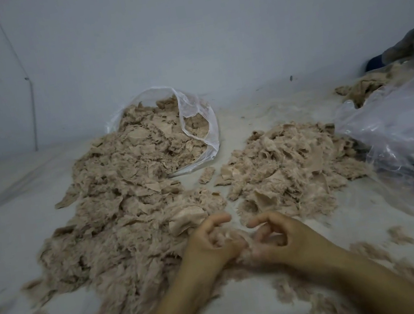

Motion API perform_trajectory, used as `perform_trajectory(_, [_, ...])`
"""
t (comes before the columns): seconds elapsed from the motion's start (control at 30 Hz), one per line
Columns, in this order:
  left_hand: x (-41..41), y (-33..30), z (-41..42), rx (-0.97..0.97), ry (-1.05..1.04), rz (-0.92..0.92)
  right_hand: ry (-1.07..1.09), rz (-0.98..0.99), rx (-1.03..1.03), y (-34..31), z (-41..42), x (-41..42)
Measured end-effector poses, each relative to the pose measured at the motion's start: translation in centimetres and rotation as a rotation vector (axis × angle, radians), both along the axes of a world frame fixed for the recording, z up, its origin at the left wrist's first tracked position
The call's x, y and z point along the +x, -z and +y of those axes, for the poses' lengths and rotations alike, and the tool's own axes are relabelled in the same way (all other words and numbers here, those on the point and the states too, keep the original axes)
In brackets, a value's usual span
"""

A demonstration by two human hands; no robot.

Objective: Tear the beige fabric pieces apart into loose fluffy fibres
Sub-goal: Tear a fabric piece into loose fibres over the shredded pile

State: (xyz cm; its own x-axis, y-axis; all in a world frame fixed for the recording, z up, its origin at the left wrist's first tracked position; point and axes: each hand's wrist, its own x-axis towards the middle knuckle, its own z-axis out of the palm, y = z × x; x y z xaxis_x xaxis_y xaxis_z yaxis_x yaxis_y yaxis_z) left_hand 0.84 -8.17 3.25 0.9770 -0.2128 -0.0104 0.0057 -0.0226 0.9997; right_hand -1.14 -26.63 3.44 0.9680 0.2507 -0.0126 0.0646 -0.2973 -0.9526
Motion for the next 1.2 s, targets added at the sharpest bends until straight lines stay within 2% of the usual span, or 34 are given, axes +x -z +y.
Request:
perform_trajectory(0.1, [-0.1,0.0,-0.3,0.052,0.038,-0.010,0.132,-0.101,0.139,0.5,0.8,0.1])
perform_trajectory(0.2, [0.5,-0.1,0.4,-0.055,0.005,0.048,0.236,-0.070,0.280,0.3,0.2,0.1])
perform_trajectory(0.27, [0.6,-0.1,0.7,-0.045,-0.004,0.043,0.240,-0.056,0.307,0.3,0.1,0.1])
perform_trajectory(0.37, [0.5,-0.4,0.6,-0.060,-0.009,0.009,0.272,-0.065,0.339,0.4,0.4,0.1])
perform_trajectory(0.47, [0.5,-1.6,1.5,-0.201,-0.077,-0.061,0.472,-0.106,0.544,-0.9,-0.2,1.3])
perform_trajectory(0.53, [0.7,-2.5,2.7,-0.127,-0.137,-0.121,0.505,-0.116,0.586,-2.0,-0.9,2.0])
perform_trajectory(0.63, [0.7,-3.2,4.7,0.196,-0.062,-0.237,0.348,-0.105,0.260,-1.2,-0.1,1.1])
perform_trajectory(0.73, [-0.1,-3.3,6.4,0.734,0.109,-0.604,0.042,-0.185,-0.098,0.9,1.4,-1.8])
perform_trajectory(0.8, [-0.5,-3.1,7.5,0.962,0.168,-0.828,-0.167,-0.249,-0.283,1.5,1.3,-3.3])
perform_trajectory(0.87, [-0.4,-2.5,8.7,1.053,0.138,-0.954,-0.249,-0.195,-0.375,0.7,0.2,-3.9])
perform_trajectory(0.93, [-0.1,-1.5,9.5,1.082,0.040,-0.976,-0.235,-0.185,-0.498,-0.5,-0.3,-3.5])
perform_trajectory(1.07, [0.2,0.5,8.4,1.016,-0.090,-0.872,-0.157,-0.460,-0.653,-0.3,3.2,-1.7])
perform_trajectory(1.13, [0.3,1.1,7.7,1.011,-0.101,-0.822,-0.171,-0.492,-0.702,1.0,5.4,-1.1])
perform_trajectory(1.2, [0.5,1.5,7.6,1.041,-0.099,-0.808,-0.108,-0.505,-0.625,1.8,6.2,-0.6])
